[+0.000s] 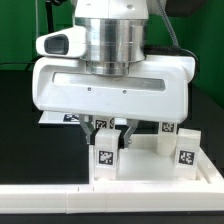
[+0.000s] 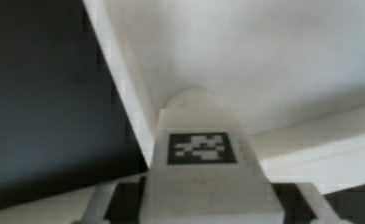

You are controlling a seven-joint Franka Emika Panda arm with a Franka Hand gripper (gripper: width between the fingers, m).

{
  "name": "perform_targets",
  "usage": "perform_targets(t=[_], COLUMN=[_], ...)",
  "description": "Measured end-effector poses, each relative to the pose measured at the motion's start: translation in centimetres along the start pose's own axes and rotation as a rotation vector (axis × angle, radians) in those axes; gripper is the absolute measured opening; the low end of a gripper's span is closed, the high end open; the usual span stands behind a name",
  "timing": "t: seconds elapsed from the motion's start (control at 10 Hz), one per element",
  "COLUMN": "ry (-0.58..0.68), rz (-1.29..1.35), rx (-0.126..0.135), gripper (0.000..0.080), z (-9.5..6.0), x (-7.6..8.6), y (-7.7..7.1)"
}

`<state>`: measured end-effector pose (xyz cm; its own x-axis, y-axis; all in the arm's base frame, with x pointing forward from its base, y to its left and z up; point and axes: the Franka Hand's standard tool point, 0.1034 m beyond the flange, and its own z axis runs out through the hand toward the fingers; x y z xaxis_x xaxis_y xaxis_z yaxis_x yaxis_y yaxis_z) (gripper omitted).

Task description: Assemble square table

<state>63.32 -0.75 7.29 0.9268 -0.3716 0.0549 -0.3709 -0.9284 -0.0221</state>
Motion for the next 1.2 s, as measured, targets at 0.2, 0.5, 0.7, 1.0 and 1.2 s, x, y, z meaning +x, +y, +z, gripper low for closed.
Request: perform_targets(t=[0.2,0.5,0.7,1.0,1.2], ry=[-0.018,-0.015,-0.011,-0.007,-0.015], rz=[0.14,0.296,0.29,0.252,0.249], rx=[-0.004,-0.019,-0.018,0.011,0.033], gripper=[0.0288,0.0298,0.0305,0.0596,0.0646], z=[0.0,0.0,-0.1,-3.0,-5.6], x=[-0.5,-0.5,-0.5,-1.2,-1.3], y=[0.0,0.2,0.1,0.2,-0.1])
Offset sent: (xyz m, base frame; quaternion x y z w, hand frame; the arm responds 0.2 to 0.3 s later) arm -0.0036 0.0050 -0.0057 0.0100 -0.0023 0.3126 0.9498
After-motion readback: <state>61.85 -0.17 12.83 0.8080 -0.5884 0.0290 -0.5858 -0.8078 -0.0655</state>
